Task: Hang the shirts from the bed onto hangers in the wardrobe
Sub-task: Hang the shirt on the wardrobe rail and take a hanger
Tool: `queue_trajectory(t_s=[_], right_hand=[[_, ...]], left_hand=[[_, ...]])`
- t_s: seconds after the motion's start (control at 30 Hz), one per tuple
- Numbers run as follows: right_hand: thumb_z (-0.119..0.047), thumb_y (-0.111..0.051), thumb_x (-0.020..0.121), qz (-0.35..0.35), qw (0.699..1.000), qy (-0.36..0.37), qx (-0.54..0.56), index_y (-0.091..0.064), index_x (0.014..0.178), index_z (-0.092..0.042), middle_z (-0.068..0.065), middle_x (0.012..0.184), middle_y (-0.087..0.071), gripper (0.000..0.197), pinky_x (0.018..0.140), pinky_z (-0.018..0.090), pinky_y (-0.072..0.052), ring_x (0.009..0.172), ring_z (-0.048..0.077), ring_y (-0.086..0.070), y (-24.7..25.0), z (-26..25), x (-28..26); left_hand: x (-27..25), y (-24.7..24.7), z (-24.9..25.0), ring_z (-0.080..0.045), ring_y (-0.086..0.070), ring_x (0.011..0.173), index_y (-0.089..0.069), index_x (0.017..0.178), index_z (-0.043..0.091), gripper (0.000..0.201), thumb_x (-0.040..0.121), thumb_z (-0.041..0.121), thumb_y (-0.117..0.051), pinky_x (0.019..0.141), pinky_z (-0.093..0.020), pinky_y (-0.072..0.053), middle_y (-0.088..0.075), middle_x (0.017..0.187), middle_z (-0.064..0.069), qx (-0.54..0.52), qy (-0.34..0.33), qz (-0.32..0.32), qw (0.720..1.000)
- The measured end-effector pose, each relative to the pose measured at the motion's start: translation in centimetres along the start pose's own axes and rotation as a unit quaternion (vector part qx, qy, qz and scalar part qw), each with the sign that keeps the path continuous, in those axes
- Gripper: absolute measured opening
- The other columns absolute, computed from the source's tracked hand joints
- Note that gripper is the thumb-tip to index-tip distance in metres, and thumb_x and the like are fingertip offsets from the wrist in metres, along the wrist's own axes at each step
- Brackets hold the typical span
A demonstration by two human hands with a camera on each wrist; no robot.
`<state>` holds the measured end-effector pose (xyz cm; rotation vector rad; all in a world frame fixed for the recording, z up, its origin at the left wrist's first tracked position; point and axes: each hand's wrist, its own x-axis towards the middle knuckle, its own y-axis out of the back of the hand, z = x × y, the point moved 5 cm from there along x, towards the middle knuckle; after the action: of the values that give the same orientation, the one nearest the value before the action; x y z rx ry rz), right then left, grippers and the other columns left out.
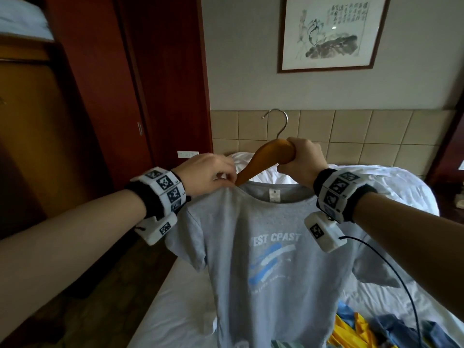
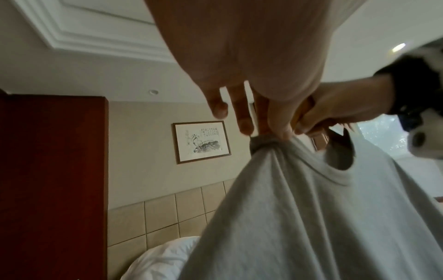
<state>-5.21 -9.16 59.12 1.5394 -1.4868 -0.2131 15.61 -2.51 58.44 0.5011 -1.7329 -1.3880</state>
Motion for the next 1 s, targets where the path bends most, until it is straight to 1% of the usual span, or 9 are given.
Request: queue_trajectory(t_s=[0.2, 0.33, 0.43, 0.53, 0.7, 0.77, 0.83, 0.93, 1.0], right_hand=[[-0.009, -0.078, 0.072, -0.026, 1.000, 0.009, -0.005, -0.055, 0.080, -0.025, -0.009, 0.072, -0.054, 0.029, 0.054, 0.020, -0.032, 0.072, 0.018, -0.052, 0.2, -0.1, -0.1], [-0.008, -0.077, 0.072, -0.034, 0.999, 0.017, 0.004, -0.054, 0.075, -0.024, -0.009, 0.070, -0.054, 0.029, 0.053, 0.020, -0.031, 0.066, 0.011, -0.049, 0.2, -0.4, 0.0], [-0.008, -0.078, 0.071, -0.027, 0.999, 0.016, 0.011, -0.049, 0.069, -0.029, -0.009, 0.069, -0.053, 0.035, 0.052, 0.019, -0.030, 0.064, 0.010, -0.048, -0.1, -0.6, -0.1], [-0.007, -0.078, 0.071, -0.012, 1.000, 0.006, 0.022, -0.049, 0.068, -0.026, -0.010, 0.066, -0.051, 0.035, 0.052, 0.017, -0.029, 0.065, 0.012, -0.047, -0.1, -0.3, -0.2], [-0.007, -0.078, 0.072, -0.004, 1.000, 0.003, 0.023, -0.055, 0.079, -0.021, -0.013, 0.067, -0.050, 0.028, 0.053, 0.016, -0.029, 0.073, 0.017, -0.049, -0.3, -0.2, -0.1], [-0.008, -0.078, 0.072, -0.001, 1.000, 0.006, 0.027, -0.056, 0.082, -0.021, -0.013, 0.068, -0.051, 0.027, 0.054, 0.015, -0.030, 0.076, 0.018, -0.051, -0.6, -0.5, 0.0], [-0.008, -0.079, 0.071, 0.005, 0.999, 0.008, 0.035, -0.057, 0.084, -0.021, -0.011, 0.070, -0.053, 0.028, 0.054, 0.015, -0.031, 0.077, 0.018, -0.052, -0.9, -0.8, 0.4], [-0.009, -0.079, 0.072, -0.001, 0.999, 0.013, 0.040, -0.057, 0.087, -0.021, -0.006, 0.075, -0.055, 0.029, 0.054, 0.015, -0.032, 0.079, 0.018, -0.053, -1.4, -1.5, 0.7], [-0.014, -0.081, 0.074, -0.028, 0.998, 0.029, 0.038, -0.060, 0.093, -0.020, -0.004, 0.081, -0.058, 0.029, 0.058, 0.018, -0.035, 0.080, 0.018, -0.054, -1.6, -1.9, 0.8]], left_hand=[[1.4, 1.2, -0.2, 0.000, -0.054, 0.079, -0.065, 0.099, 0.023, 0.006, 0.095, 0.027, -0.062, 0.072, -0.019, -0.042, -0.058, 0.084, 0.017, -0.026, 0.084, -0.189, 0.978], [1.8, 0.7, 0.2, -0.009, -0.055, 0.076, -0.062, 0.084, 0.027, 0.008, 0.091, 0.030, -0.065, 0.077, -0.035, -0.050, -0.059, 0.081, 0.011, -0.023, 0.118, -0.260, 0.958], [2.5, 1.4, 0.9, -0.011, -0.061, 0.088, -0.068, 0.080, 0.028, 0.011, 0.089, 0.022, -0.064, 0.086, -0.037, -0.051, -0.066, 0.088, 0.009, -0.053, 0.123, -0.191, 0.972], [2.3, 2.7, -0.5, -0.008, -0.063, 0.098, -0.073, 0.096, 0.025, 0.012, 0.090, 0.017, -0.067, 0.090, -0.032, -0.050, -0.070, 0.099, 0.010, -0.125, 0.144, -0.077, 0.979], [0.7, 0.3, -1.9, -0.010, -0.063, 0.106, -0.061, 0.131, 0.022, 0.051, 0.086, 0.042, -0.072, 0.095, -0.030, -0.052, -0.066, 0.117, 0.007, -0.095, 0.195, -0.191, 0.957], [0.9, -0.5, -1.6, -0.004, -0.061, 0.100, -0.057, 0.133, 0.022, 0.057, 0.084, 0.046, -0.073, 0.085, -0.019, -0.050, -0.062, 0.117, 0.009, -0.084, 0.199, -0.160, 0.963], [1.8, -1.0, -1.1, -0.002, -0.061, 0.092, -0.059, 0.125, 0.024, 0.051, 0.082, 0.042, -0.077, 0.076, -0.016, -0.049, -0.064, 0.107, 0.009, -0.132, 0.218, -0.074, 0.964], [2.8, -2.5, -0.4, -0.018, -0.066, 0.087, -0.063, 0.107, 0.020, 0.031, 0.083, 0.035, -0.077, 0.076, -0.034, -0.054, -0.066, 0.091, 0.002, -0.147, 0.273, 0.058, 0.949], [2.8, -3.0, -0.2, -0.022, -0.065, 0.079, -0.063, 0.086, 0.026, 0.012, 0.087, 0.036, -0.070, 0.069, -0.032, -0.051, -0.065, 0.079, 0.003, -0.104, 0.332, 0.125, 0.929]])
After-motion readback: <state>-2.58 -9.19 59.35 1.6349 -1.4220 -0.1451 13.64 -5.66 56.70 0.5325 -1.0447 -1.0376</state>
